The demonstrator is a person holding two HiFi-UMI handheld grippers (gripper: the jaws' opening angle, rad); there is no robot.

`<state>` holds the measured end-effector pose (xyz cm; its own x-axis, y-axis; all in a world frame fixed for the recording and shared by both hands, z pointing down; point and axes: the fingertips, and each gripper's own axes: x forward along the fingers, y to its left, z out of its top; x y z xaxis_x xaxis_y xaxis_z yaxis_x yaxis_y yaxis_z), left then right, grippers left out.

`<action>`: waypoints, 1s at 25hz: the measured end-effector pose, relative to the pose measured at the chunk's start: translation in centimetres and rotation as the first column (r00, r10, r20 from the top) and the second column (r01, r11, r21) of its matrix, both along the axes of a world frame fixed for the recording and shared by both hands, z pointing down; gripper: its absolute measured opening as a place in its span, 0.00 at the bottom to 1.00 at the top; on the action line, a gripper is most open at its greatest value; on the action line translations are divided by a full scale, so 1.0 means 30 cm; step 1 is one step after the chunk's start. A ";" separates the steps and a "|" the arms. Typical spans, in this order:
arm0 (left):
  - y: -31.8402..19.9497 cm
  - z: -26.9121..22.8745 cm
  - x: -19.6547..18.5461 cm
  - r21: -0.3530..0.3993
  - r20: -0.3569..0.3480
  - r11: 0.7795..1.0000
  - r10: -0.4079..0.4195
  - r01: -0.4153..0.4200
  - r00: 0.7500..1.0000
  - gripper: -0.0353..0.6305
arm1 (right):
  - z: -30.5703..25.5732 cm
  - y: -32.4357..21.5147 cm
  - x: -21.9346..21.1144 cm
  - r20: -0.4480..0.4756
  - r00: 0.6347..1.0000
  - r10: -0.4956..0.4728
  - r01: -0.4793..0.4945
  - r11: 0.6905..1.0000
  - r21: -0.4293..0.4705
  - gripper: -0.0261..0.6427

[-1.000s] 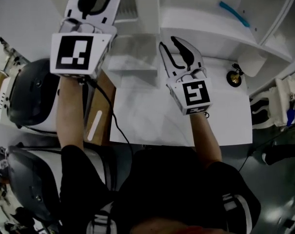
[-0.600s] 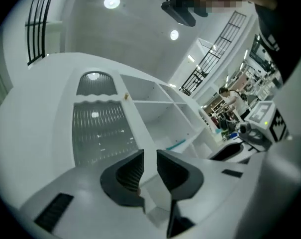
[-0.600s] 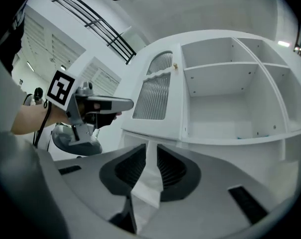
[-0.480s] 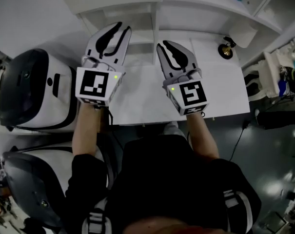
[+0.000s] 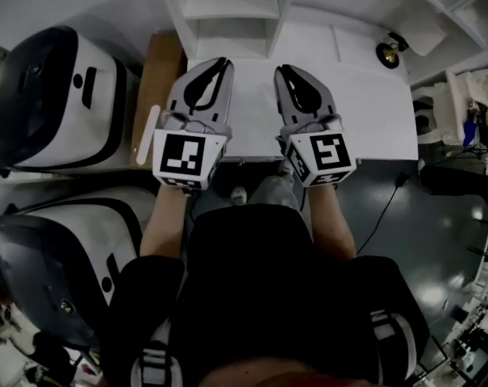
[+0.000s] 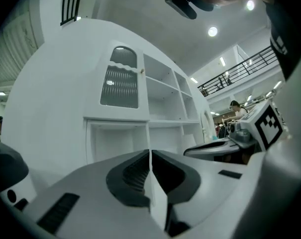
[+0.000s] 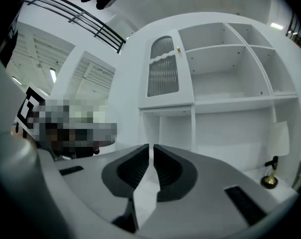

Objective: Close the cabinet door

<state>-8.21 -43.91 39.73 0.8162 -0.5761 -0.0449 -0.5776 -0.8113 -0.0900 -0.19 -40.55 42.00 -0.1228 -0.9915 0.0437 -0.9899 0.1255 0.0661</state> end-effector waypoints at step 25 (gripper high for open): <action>0.206 0.381 -0.003 -0.252 0.008 0.965 -0.071 0.071 0.997 0.07 | 0.256 0.165 -0.114 -0.021 0.999 0.031 -0.033 0.994 -0.100 0.07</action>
<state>-8.30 -37.74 51.17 0.7728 -0.6253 0.1084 -0.6345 -0.7646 0.1131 -3.60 -35.60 49.68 -0.0893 -0.9854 0.1452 -0.9922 0.1008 0.0737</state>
